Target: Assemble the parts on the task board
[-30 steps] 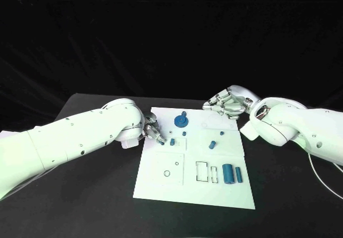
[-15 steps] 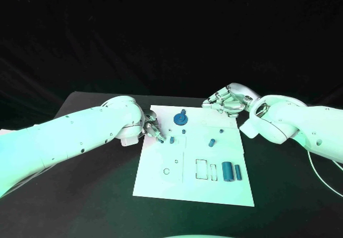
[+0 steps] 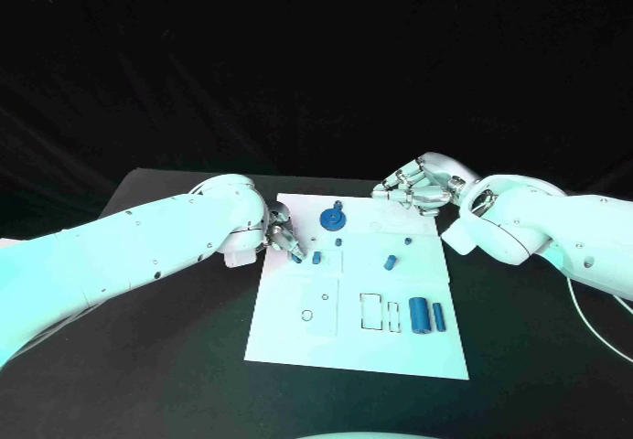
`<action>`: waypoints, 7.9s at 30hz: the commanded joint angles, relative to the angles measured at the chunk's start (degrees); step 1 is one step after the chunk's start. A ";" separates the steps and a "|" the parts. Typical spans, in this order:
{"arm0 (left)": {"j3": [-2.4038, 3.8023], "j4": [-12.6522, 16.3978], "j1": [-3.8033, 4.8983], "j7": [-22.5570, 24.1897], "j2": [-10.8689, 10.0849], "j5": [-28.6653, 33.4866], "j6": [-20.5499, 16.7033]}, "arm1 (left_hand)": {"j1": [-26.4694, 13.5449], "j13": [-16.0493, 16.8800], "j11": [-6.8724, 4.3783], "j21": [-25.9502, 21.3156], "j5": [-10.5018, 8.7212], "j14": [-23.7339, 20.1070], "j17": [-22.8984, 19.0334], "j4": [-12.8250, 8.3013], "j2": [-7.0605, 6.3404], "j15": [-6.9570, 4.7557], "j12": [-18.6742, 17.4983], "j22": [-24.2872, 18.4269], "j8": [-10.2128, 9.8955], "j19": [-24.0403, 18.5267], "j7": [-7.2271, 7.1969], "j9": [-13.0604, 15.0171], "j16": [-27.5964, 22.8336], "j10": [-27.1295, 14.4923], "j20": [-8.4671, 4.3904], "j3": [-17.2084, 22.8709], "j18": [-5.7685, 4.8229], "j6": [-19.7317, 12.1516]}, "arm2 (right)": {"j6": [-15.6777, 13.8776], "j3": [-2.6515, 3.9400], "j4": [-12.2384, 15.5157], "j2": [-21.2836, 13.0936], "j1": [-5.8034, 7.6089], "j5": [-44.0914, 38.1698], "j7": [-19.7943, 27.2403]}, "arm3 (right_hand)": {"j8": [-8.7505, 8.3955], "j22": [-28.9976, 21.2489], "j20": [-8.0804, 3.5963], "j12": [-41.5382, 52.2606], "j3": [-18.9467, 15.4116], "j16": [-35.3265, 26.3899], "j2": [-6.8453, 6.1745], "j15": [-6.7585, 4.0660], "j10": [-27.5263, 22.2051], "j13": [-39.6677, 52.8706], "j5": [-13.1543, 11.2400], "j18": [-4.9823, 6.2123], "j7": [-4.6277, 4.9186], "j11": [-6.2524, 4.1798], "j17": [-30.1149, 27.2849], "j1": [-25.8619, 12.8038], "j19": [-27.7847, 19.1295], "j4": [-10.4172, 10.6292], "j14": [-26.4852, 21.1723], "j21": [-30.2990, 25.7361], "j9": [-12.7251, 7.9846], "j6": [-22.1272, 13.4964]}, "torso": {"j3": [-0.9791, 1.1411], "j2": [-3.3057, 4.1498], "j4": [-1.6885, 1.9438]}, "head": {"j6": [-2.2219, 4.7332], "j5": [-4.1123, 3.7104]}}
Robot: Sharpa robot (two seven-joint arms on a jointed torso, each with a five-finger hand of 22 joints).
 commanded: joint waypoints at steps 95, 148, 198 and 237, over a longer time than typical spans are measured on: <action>-0.68 -2.44 -3.16 35.23 2.79 -19.26 -23.46 | 18.38 -56.24 6.94 -29.89 -3.00 -2.68 -11.82 2.24 -3.75 5.27 -55.09 -7.09 -26.70 -6.07 5.51 -23.50 -17.10 -13.80 4.87 -17.32 5.31 3.71 | -1.01 -0.01 -0.56 0.26 -0.03 0.06 1.40 | -0.21 -1.09 0.02 -4.38 -1.30 -1.28 1.42 -0.37 -2.30 -4.01 1.46 1.31 0.10 0.00 -1.02 1.51 -0.56 0.48 2.10 -1.04 0.20 -0.39 | -0.18 0.25 -0.30 | 2.12 -2.53; -0.81 -8.53 -4.61 30.87 9.27 -24.51 -21.80 | 20.51 -56.56 4.59 -9.05 -5.33 2.59 -4.92 -4.74 0.27 2.98 -57.70 6.81 -28.46 1.97 4.13 -23.54 -9.89 -3.77 2.49 -5.69 1.47 13.80 | -0.92 0.00 -0.08 0.48 -0.01 -0.17 1.36 | -0.21 -1.15 0.02 -4.47 -1.32 -1.27 1.43 -0.37 -2.34 -4.09 1.45 1.32 0.10 0.00 -0.99 1.53 -0.59 0.48 2.10 -1.08 0.20 -0.38 | -0.21 0.09 -0.17 | 1.20 -2.91; 1.55 -1.01 -4.12 30.15 -1.26 -15.91 -21.69 | 17.90 -55.63 4.63 -8.52 -5.43 2.54 -5.31 -7.21 -0.54 2.96 -58.63 7.36 -29.21 2.06 4.19 -23.52 -9.73 -3.01 2.52 -2.29 1.38 14.69 | -0.98 -0.01 -0.39 0.29 -0.02 -0.27 1.46 | -0.17 -1.14 0.01 -4.69 -1.52 -1.36 1.51 -0.37 -2.33 -4.40 1.42 1.31 0.10 -0.01 -1.04 1.61 -0.54 0.59 2.10 -1.11 0.23 -0.32 | -0.26 -0.29 0.27 | 1.33 -3.00; 1.16 -3.62 -4.51 29.73 1.42 -17.52 -19.29 | 17.23 -55.43 4.63 -8.69 -5.79 2.52 -5.38 -7.50 -0.65 2.98 -58.83 7.32 -29.40 1.99 4.23 -23.53 -9.71 -3.03 2.53 -2.16 1.42 14.70 | -0.92 0.00 -0.28 0.33 -0.02 -0.31 1.59 | -0.17 -1.14 0.01 -4.69 -1.52 -1.36 1.51 -0.37 -2.33 -4.40 1.42 1.31 0.10 -0.01 -1.04 1.61 -0.54 0.59 2.10 -1.11 0.23 -0.32 | -0.26 -0.27 0.29 | -0.01 -3.26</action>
